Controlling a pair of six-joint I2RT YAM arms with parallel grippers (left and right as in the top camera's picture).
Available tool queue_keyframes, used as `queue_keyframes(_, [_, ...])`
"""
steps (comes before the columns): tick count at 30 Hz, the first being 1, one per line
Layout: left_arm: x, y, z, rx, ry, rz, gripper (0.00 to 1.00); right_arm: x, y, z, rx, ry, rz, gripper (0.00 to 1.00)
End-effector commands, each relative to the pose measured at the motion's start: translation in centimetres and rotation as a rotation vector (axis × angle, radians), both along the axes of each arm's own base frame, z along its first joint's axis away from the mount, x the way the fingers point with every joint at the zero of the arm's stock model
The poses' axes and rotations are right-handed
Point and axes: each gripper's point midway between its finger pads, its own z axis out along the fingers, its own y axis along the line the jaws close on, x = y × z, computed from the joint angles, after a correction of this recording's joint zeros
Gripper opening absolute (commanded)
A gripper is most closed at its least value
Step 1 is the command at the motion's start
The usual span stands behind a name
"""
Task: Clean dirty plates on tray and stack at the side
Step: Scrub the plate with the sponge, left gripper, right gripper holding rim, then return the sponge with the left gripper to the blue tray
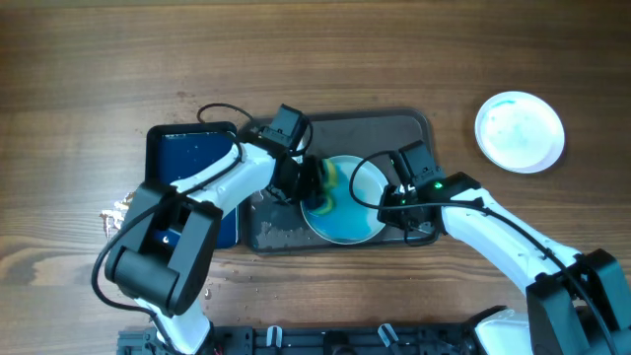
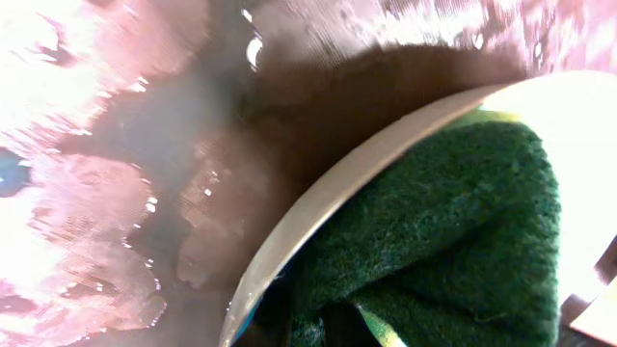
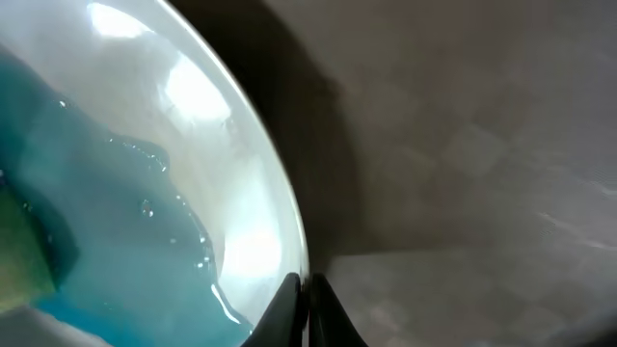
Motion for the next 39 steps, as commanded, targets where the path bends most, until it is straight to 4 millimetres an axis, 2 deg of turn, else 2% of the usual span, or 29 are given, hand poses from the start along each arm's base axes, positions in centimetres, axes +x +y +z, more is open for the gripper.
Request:
queue_keyframes(1, [-7.2,-6.5,-0.2,-0.283,0.132,-0.302,0.04,-0.4,-1.5,-0.7,-0.068,0.009,-0.012,0.04])
queue_keyframes(3, [-7.3,-9.5,1.5,-0.407,0.109,-0.324,0.04,-0.4,-1.5,-0.7,-0.069,0.011,-0.012,0.04])
queue_keyframes(4, [-6.8,-10.3,1.9,-0.434,0.091,-0.311,0.04,-0.4,-1.5,-0.7,-0.069,0.012,-0.012,0.04])
queue_keyframes(6, [-5.5,-11.3,2.5,-0.469,0.046,-0.285,0.04,-0.4,-1.5,-0.7,-0.07,0.013,-0.011,0.04])
queue_keyframes(8, [-3.1,-10.5,2.1,-0.433,-0.001,-0.2,0.04,-0.5,-1.5,-0.7,-0.07,0.013,-0.012,0.04])
queue_keyframes(10, [0.2,-7.8,0.7,-0.321,-0.053,-0.055,0.04,-0.5,-1.5,-0.8,-0.07,0.016,-0.012,0.04])
queue_keyframes(11, [2.0,-5.4,-0.2,-0.243,-0.066,0.041,0.04,-0.6,-1.6,-0.8,-0.073,0.021,-0.011,0.04])
queue_keyframes(12, [2.8,-2.9,-1.2,-0.161,-0.064,0.103,0.04,-0.7,-1.6,-0.8,-0.074,0.023,-0.011,0.04])
queue_keyframes(14, [1.7,2.9,-3.7,0.108,-0.022,0.165,0.04,-0.8,-1.6,-0.8,-0.075,0.026,-0.011,0.04])
queue_keyframes(16, [0.2,4.8,-4.3,0.212,0.019,0.149,0.04,-0.8,-1.6,-0.8,-0.075,0.026,-0.011,0.04])
queue_keyframes(18, [-0.9,5.5,-4.4,0.248,0.061,0.145,0.04,-0.8,-1.6,-0.8,-0.075,0.026,-0.011,0.04])
queue_keyframes(21, [-0.4,4.3,-2.3,0.189,0.011,0.083,0.04,-0.8,-1.6,-0.8,-0.075,0.026,-0.011,0.04])
queue_keyframes(25, [1.3,2.3,4.7,0.091,-0.154,0.063,0.04,-0.7,-1.6,-0.8,-0.075,0.024,-0.011,0.04])
queue_keyframes(26, [1.6,2.1,7.3,0.056,-0.211,0.068,0.04,-0.7,-1.6,-0.8,-0.074,0.022,-0.011,0.04])
queue_keyframes(28, [1.9,2.7,10.4,0.023,-0.278,0.092,0.04,-0.6,-1.6,-0.8,-0.073,0.019,-0.011,0.04])
queue_keyframes(29, [2.1,3.6,11.4,0.033,-0.303,0.117,0.04,-0.6,-1.6,-0.8,-0.072,0.019,-0.012,0.04])
queue_keyframes(30, [2.4,6.2,12.0,0.105,-0.322,0.188,0.04,-0.6,-1.6,-0.8,-0.072,0.019,-0.012,0.04])
queue_keyframes(31, [2.4,7.7,12.0,0.148,-0.324,0.224,0.04,-0.6,-1.6,-0.8,-0.072,0.019,-0.011,0.04])
queue_keyframes(33, [1.8,14.2,11.0,0.322,-0.255,0.357,0.04,-0.6,-1.6,-0.8,-0.073,0.018,-0.008,0.04])
queue_keyframes(35, [1.0,19.5,10.1,0.461,-0.184,0.457,0.04,-0.6,-1.6,-0.8,-0.073,0.018,-0.008,0.04])
queue_keyframes(37, [0.7,24.2,9.2,0.527,-0.125,0.538,0.04,-0.6,-1.6,-0.8,-0.073,0.018,-0.008,0.04])
queue_keyframes(39, [0.5,27.1,7.1,0.549,-0.04,0.592,0.04,-0.6,-1.5,-0.8,-0.072,0.018,-0.008,0.04])
